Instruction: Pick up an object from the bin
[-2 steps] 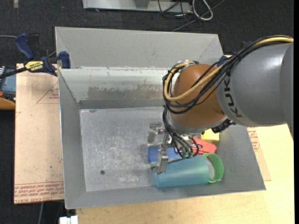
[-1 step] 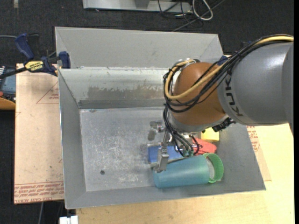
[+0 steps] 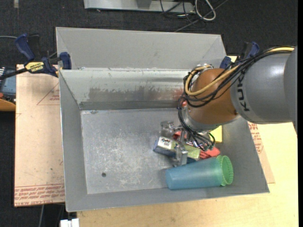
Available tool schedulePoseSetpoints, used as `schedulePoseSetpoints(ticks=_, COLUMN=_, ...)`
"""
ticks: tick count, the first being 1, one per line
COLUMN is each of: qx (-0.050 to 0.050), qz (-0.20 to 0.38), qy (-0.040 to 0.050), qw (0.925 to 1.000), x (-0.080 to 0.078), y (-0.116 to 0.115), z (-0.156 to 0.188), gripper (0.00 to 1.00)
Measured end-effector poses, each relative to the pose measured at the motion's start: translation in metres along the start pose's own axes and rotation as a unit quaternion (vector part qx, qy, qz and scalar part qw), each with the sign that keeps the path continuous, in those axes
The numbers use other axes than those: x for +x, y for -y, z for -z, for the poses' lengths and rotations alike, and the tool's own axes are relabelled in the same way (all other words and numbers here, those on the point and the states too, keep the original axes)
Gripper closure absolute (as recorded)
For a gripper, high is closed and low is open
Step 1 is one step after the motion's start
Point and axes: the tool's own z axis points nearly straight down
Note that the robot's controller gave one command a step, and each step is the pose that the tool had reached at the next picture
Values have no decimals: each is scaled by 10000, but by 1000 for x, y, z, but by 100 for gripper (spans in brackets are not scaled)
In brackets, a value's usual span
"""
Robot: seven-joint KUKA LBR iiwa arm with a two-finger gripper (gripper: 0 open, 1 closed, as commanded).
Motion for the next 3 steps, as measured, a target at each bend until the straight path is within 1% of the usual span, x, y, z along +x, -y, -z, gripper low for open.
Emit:
schedulePoseSetpoints(ticks=1, qx=-5, qz=25, qy=26, qw=10000, x=-1, y=2, z=-3, gripper=0)
schedulePoseSetpoints(ticks=3, qx=-13, qz=1, qy=35, qw=10000, x=-3, y=1, z=-2, gripper=0)
